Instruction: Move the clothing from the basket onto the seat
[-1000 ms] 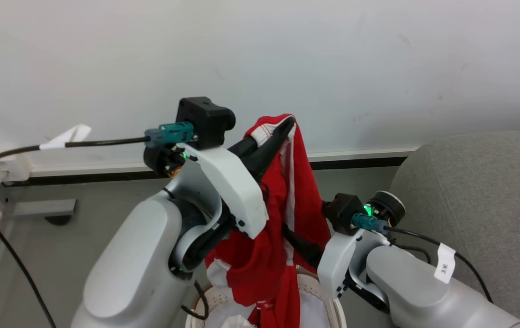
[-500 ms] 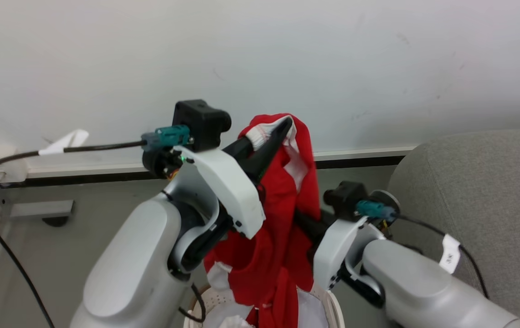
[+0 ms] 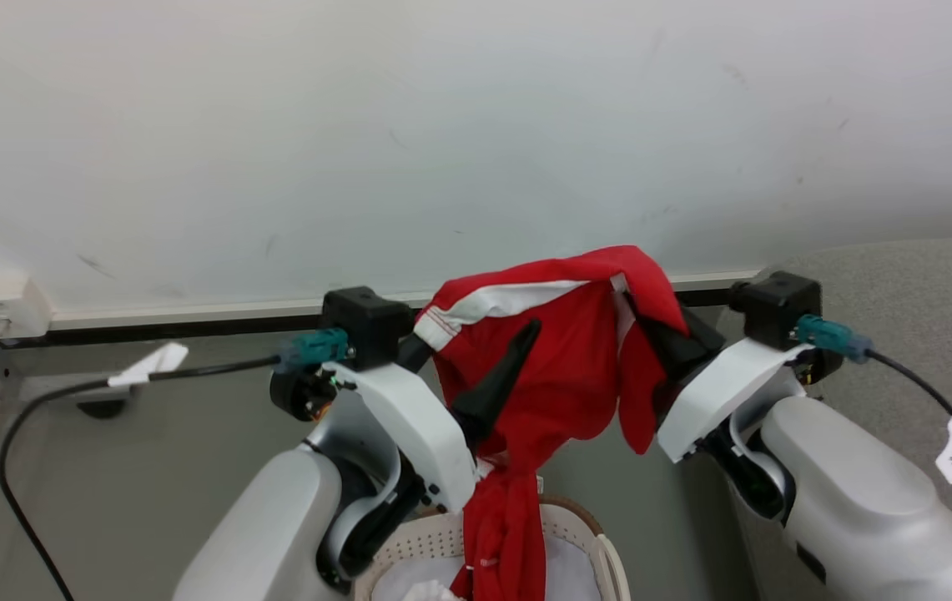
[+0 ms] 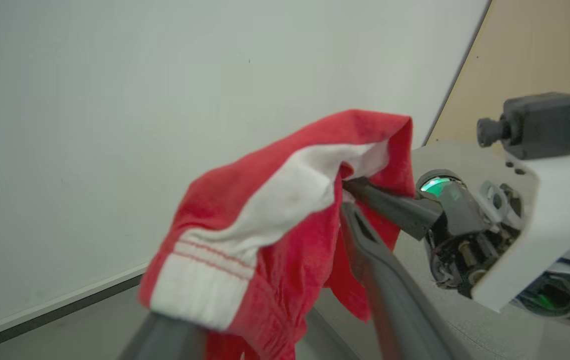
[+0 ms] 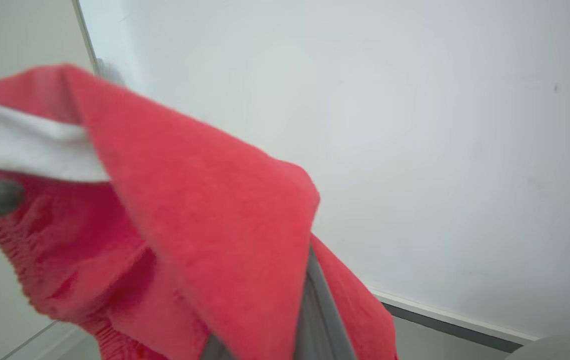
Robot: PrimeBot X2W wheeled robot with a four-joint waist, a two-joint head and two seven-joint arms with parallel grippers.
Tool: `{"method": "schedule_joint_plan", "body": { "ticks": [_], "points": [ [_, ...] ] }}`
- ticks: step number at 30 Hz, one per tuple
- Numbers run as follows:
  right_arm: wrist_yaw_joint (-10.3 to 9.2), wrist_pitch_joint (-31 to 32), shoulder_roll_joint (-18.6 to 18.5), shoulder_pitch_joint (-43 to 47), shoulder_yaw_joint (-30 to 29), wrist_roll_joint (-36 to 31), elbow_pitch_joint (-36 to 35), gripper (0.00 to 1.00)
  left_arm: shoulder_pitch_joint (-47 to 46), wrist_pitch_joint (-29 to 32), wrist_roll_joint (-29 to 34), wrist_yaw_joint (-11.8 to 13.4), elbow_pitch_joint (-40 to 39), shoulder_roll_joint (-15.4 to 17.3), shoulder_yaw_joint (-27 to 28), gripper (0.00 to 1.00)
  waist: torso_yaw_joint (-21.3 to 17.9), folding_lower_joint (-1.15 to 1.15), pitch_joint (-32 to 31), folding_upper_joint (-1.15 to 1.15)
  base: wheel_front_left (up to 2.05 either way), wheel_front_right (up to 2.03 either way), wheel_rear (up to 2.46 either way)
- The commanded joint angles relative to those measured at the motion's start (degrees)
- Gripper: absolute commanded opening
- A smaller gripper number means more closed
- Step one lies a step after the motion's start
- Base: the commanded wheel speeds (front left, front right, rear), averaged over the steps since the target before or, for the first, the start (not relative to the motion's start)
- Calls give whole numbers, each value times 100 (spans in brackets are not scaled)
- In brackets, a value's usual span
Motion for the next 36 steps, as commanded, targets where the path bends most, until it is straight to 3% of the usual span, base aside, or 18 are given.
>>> {"method": "schedule_joint_plan", "body": {
  "ticks": [1,16,36],
  "points": [
    [-12,-39,-44,96,-83,-66,-48,0,84,-52,46,15,2,38,-10,100,1,-1,-3,0,0,0,0],
    [-12,-33,-442,295,-1380,-340,-455,0,544,-259,25,61,139,114,-155,100,-45,-1,-72,0,0,0,0],
    [-12,-34,-874,514,-1558,-402,-634,0,664,-503,75,168,-30,90,-250,100,-934,-1,-26,0,0,0,0]
  ]
}}
